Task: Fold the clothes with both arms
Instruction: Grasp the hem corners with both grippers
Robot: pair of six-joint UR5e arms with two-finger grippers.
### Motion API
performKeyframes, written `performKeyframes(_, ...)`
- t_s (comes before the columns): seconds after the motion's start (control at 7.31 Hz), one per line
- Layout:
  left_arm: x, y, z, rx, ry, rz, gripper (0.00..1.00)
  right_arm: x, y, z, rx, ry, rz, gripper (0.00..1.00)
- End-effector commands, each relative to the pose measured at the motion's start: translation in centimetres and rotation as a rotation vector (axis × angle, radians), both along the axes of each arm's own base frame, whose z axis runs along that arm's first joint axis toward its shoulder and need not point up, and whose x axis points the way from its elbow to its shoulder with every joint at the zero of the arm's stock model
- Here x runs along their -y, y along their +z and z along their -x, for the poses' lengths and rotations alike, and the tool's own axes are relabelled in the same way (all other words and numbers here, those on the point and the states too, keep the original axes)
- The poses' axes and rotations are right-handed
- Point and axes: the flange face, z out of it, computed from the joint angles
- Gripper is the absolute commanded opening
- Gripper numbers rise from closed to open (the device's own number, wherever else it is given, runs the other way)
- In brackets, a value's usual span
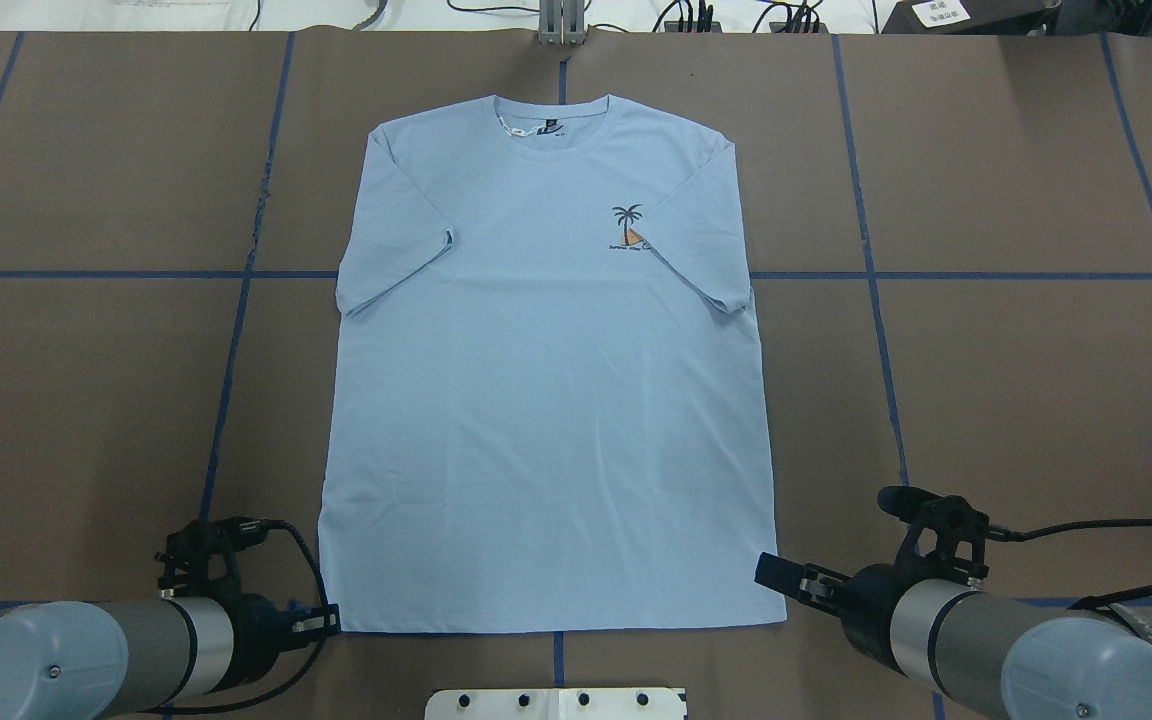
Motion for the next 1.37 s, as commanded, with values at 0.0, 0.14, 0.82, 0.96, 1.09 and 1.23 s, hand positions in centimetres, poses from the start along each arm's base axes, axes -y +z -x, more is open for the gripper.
performKeyframes(0.0, -0.1, -0.3, -0.1, 0.007, 0.005, 0.002, 0.00, -1.4, 2.4, 1.9, -0.027, 0.056, 0.068, 0.88)
performKeyframes(0.14, -0.2, -0.4, -0.2, 0.005, 0.007, 0.002, 0.00, -2.2, 2.8, 2.6, -0.076, 0.092, 0.114, 0.79)
performKeyframes(0.82, -0.4, -1.0, -0.4, -0.009, 0.010, 0.003, 0.00, -3.1, 2.0, 6.4, -0.081, 0.126, 0.147, 0.61)
performKeyframes(0.96, -0.3, -1.1, -0.3, -0.010, 0.009, 0.003, 0.00, -3.0, 2.0, 6.4, -0.081, 0.128, 0.147, 0.61)
performKeyframes(1.09, -0.4, -1.1, -0.3, -0.010, 0.010, 0.003, 0.00, -2.9, 1.9, 6.4, -0.080, 0.129, 0.147, 0.51)
performKeyframes(1.23, -0.4, -1.1, -0.3, -0.010, 0.010, 0.003, 0.00, -2.7, 1.6, 6.2, -0.073, 0.134, 0.147, 0.24)
